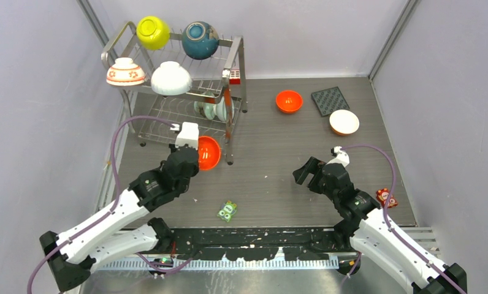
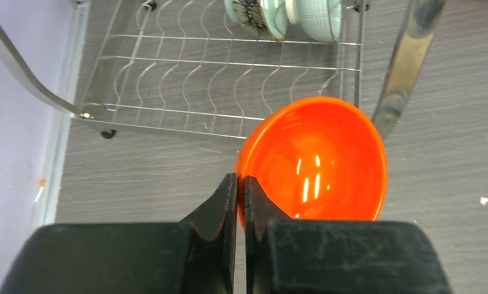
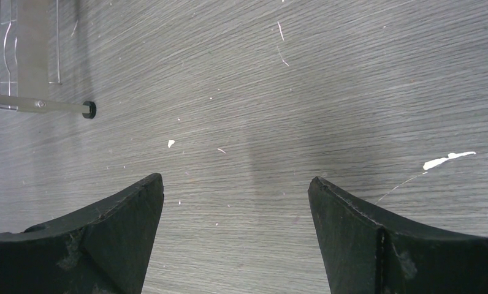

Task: Unload the bowls from the dish rack
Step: Place the bowl with the bowl.

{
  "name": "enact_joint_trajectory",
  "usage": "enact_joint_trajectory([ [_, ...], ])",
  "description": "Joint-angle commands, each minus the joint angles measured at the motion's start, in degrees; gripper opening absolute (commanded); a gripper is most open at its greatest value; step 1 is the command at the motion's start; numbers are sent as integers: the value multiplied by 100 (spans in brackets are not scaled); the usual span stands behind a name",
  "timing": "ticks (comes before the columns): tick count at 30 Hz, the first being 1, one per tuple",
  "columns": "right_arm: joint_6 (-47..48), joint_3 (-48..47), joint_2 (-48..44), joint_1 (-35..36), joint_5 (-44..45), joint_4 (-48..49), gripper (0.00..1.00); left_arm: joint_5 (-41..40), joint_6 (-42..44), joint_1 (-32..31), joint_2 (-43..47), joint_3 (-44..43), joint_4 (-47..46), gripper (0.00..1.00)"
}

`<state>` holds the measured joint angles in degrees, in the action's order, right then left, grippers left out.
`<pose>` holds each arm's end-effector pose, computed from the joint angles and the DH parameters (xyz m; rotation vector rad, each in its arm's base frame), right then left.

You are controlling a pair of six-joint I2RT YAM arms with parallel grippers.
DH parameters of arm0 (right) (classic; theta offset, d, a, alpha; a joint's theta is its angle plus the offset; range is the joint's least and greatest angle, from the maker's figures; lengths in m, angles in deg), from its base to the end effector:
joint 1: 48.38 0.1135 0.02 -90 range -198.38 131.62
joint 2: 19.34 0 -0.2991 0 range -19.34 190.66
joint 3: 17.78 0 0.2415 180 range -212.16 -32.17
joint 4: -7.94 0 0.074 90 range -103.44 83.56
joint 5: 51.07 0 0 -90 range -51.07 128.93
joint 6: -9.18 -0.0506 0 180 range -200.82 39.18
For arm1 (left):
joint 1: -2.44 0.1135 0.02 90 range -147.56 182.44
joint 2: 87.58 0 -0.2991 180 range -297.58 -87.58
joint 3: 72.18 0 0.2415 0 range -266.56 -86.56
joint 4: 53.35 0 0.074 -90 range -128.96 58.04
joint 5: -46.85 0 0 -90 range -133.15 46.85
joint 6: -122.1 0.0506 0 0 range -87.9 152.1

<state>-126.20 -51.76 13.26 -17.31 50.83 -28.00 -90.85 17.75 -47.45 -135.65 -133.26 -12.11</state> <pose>0.1006 0.0484 0.2104 0.3948 2.1744 0.5368 0.1257 -0.0911 0.3393 0.0979 1.8936 0.1034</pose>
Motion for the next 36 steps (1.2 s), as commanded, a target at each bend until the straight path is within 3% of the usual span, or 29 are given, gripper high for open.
enact_joint_trajectory([
  [1,-80,-138,52,31,17,55,92,686,-620,-30,414,-324,696,0],
  [7,-108,-330,392,31,-598,173,92,1393,-1031,-30,835,-328,972,0],
  [11,-89,-502,738,33,-1653,598,92,1925,-1387,-30,1008,-243,999,0],
  [16,-303,-809,1213,39,-2859,1228,92,2497,-1886,-30,1114,-56,790,0],
  [21,-622,-1160,1413,64,-3374,1368,92,2989,-2280,-30,1060,155,427,0],
  [24,-778,-1338,1320,76,-3455,1336,92,3184,-2421,-34,1004,266,258,0],
  [28,-546,-1993,1390,214,-3306,503,91,3342,-2538,-30,898,364,86,0],
  [32,238,-3165,1936,843,-2471,-1000,90,3415,-2565,-30,811,405,0,0],
  [36,442,-3962,2609,1657,-1611,-1782,87,3391,-2547,-30,791,431,-49,0],
])
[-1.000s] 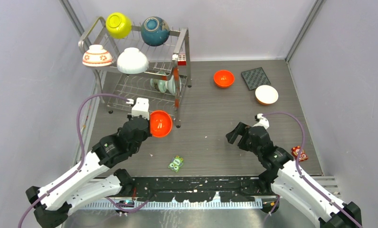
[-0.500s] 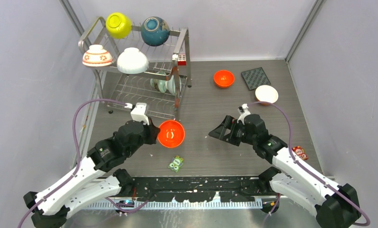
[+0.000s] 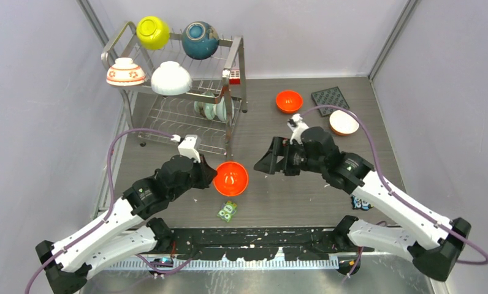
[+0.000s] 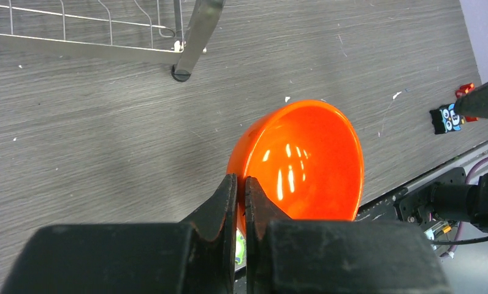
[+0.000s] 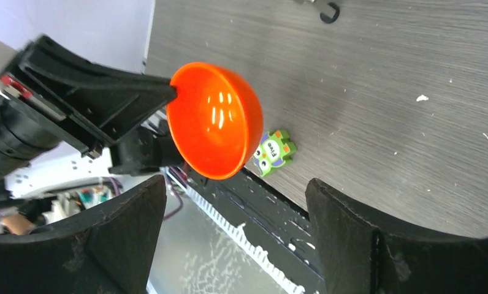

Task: Unload the bowls from the dish rack
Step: Place the bowl with the bowl.

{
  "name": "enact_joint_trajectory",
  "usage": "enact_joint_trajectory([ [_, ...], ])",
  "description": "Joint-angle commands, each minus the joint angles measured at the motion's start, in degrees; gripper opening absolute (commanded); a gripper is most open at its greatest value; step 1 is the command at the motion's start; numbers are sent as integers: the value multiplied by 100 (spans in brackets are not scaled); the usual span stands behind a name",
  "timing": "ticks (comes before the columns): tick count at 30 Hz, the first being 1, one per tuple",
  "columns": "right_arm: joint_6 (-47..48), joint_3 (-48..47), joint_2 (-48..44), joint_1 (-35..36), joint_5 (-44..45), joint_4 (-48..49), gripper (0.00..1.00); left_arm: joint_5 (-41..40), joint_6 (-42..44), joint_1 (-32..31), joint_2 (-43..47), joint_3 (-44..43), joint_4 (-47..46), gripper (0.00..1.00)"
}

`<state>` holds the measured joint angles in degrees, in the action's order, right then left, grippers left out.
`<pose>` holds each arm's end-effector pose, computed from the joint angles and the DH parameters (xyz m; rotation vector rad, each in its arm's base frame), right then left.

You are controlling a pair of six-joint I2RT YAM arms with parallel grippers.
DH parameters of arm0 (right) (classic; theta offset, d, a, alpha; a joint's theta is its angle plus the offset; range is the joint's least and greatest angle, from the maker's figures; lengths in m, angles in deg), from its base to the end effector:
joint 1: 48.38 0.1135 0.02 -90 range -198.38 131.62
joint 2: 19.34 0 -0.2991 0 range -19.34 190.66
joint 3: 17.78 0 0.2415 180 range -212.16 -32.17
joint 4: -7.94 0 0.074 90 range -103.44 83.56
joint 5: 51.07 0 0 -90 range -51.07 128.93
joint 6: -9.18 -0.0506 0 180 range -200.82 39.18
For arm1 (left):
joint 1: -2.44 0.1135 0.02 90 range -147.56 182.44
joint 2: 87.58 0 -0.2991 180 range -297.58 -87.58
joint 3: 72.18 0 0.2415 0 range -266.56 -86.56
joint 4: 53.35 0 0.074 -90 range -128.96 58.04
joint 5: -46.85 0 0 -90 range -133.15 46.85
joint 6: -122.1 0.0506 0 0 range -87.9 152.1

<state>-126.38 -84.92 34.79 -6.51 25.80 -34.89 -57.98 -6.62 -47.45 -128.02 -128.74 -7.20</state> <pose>0.1316 0.1334 0.3489 -0.0789 2.2950 1.1081 0.0942 -0.0917 0.3131 0.0483 2.1458 -0.6633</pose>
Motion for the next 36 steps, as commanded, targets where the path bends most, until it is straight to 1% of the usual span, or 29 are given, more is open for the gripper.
enact_joint_trajectory([
  [1,454,-785,653,740,1091,-1187,87,112,-112,-30,32,-12,-550,0],
  [5,390,-1081,1156,1200,1613,-1326,84,104,-85,-30,58,22,-552,0],
  [12,298,-1374,1643,1526,1826,-1302,81,107,-57,-30,68,58,-551,0],
  [22,95,-1339,1925,1561,1886,-1001,74,121,-14,-30,88,68,-595,0],
  [32,-147,-1454,2317,1559,1849,-534,60,120,-21,-30,175,145,-580,0],
  [36,-172,-1484,2488,1582,1792,-433,56,122,-30,-30,193,150,-571,0],
])
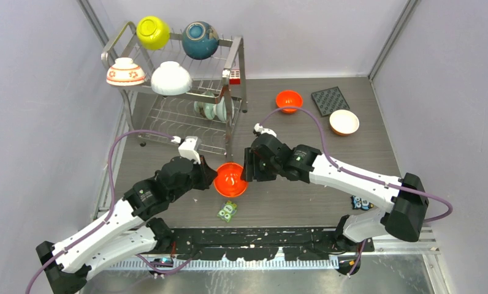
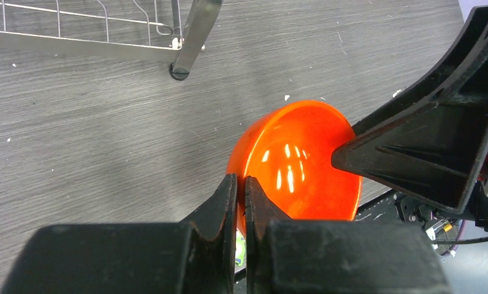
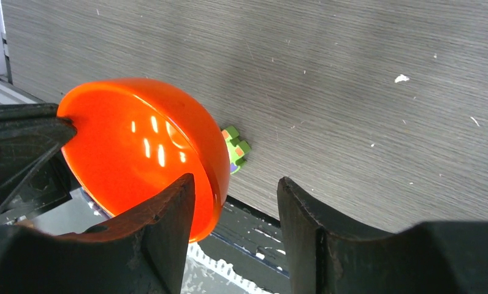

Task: Unload the bowls from the dish rack
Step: Place the bowl with the bowl.

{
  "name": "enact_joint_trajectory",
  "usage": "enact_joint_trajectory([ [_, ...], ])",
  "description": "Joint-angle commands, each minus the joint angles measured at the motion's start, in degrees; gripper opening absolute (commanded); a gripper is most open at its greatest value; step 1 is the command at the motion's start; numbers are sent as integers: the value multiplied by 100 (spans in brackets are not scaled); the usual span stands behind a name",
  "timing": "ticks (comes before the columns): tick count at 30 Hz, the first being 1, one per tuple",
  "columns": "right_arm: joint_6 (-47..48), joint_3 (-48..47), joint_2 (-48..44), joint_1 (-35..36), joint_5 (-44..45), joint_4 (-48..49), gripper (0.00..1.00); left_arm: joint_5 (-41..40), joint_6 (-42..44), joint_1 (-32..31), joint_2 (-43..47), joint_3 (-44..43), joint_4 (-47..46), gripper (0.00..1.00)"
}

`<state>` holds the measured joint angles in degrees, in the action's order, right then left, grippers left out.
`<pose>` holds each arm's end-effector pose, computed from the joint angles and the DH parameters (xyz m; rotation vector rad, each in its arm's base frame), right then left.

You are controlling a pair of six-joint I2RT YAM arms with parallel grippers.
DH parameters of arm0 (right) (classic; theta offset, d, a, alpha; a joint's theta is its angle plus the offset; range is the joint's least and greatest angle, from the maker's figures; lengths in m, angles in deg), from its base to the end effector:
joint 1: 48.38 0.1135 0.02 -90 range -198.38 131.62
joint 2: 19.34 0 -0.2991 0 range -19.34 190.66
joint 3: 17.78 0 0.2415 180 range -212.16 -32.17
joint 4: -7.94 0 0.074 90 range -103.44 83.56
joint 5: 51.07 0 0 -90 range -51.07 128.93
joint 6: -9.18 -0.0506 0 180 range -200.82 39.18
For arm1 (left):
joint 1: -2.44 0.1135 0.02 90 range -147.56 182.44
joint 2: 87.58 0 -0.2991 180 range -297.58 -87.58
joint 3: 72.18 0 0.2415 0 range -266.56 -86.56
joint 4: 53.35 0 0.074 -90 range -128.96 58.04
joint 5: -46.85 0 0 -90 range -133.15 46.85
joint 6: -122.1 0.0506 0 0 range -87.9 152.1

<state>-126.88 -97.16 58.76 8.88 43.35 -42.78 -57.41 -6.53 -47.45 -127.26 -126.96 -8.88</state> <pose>0.1551 0.2340 0.3170 -0.2136 2.5523 0.6809 0.0934 -0.0915 0.3070 0.0540 2.1389 -0.6796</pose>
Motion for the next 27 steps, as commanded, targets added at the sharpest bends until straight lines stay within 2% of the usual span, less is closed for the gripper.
enact_joint_trajectory([
  [1,-127,-253,117,48,22,377,55,68,-39,-30,123,-21,-399,0],
  [8,-171,-272,310,101,-76,458,46,73,-40,-30,162,-1,-421,0],
  [16,-168,-295,450,185,-104,487,28,77,-46,-30,168,-7,-434,0],
  [22,-103,-328,511,222,-92,467,4,-63,-235,-30,150,16,-341,0],
  [23,-88,-335,513,229,-84,450,1,-63,-253,-30,139,3,-313,4],
  [24,-81,-343,508,234,-70,433,1,-49,-258,-30,128,-13,-270,13],
  [27,-26,-355,481,257,25,333,1,-24,-241,-30,103,-80,-136,46],
])
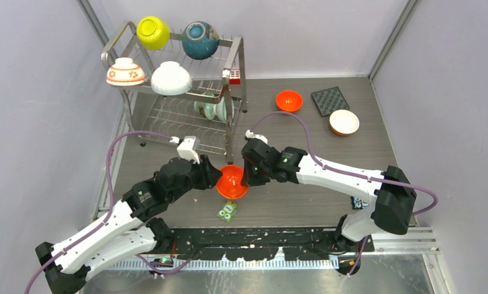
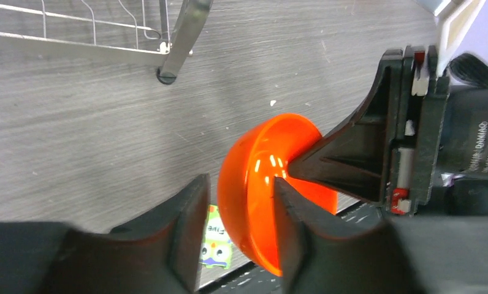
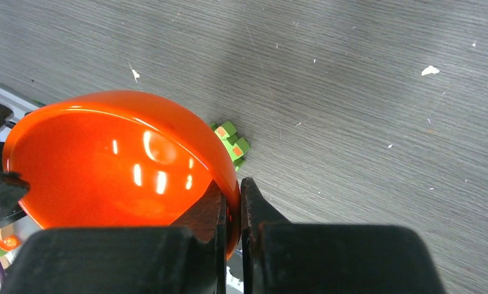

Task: Unload the bowls from the dish rack
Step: Place the bowl with the bowl.

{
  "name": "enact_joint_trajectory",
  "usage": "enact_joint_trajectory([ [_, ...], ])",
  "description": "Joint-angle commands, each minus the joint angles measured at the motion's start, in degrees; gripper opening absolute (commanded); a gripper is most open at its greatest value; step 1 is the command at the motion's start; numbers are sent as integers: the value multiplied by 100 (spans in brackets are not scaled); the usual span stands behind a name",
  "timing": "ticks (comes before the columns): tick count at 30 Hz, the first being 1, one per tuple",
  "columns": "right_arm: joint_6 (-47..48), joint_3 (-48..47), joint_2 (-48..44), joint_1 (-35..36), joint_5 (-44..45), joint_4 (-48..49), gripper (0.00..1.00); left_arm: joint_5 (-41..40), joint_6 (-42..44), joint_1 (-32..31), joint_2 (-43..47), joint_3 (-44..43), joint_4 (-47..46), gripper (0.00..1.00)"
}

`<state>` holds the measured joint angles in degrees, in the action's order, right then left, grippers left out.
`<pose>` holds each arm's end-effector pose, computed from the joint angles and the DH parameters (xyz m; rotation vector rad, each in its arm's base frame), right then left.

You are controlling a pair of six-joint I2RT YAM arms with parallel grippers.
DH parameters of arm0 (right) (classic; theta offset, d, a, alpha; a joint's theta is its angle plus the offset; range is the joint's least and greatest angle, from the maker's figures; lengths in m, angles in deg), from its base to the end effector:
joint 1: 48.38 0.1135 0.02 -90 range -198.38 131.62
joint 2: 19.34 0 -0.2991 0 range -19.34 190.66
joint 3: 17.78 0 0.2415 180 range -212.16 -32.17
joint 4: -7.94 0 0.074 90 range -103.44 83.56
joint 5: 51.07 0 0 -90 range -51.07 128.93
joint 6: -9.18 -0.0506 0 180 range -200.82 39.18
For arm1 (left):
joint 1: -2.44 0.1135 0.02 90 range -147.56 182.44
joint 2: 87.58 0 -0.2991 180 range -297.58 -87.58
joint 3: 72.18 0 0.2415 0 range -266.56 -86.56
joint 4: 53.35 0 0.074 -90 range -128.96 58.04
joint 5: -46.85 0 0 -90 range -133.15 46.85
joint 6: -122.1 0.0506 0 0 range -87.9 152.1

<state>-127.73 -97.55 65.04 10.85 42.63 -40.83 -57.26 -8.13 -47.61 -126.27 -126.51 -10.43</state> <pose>0.1592 0.2610 0.2918 -0.2546 2.6217 0.6456 0.0920 -0.0906 0.3092 0.0220 2.1120 -0.7260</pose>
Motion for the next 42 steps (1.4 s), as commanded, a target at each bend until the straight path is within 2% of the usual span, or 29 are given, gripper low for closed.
enact_joint_trajectory([
  [1,89,-331,-161,58,144,73,1,-39,-75,-14,-9,-165,81,55],
  [3,169,-366,-196,63,303,-84,1,-24,-9,-14,-66,-268,248,65],
  [5,239,-397,-227,68,490,-267,1,8,70,-14,-173,-405,440,70],
  [9,310,-462,-217,71,787,-533,1,-79,94,-94,-490,-645,809,73],
  [12,315,-518,-167,72,941,-671,1,-535,98,-417,-782,-912,1042,73],
  [17,323,-627,-80,95,1114,-788,1,-1256,61,-1037,-1550,-1438,1565,64],
  [28,320,-701,-118,106,1127,-771,1,-1418,-229,-1229,-2212,-1512,1389,38],
  [32,306,-711,-145,112,1101,-760,1,-1469,-249,-1260,-2267,-1507,1368,16],
  [34,317,-699,-169,124,1058,-736,6,-1512,-269,-1261,-2259,-1500,1342,3],
  [35,323,-657,-199,120,1025,-694,11,-1534,-279,-1262,-2247,-1490,1326,1],
  [38,319,-547,-301,116,1045,-592,34,-1581,-369,-1259,-2191,-1452,1254,0],
  [40,306,-491,-365,123,1150,-562,41,-1586,-474,-1262,-2159,-1389,1187,0],
  [42,294,-423,-447,122,1232,-481,44,-1580,-569,-1262,-2143,-1323,1140,0],
])
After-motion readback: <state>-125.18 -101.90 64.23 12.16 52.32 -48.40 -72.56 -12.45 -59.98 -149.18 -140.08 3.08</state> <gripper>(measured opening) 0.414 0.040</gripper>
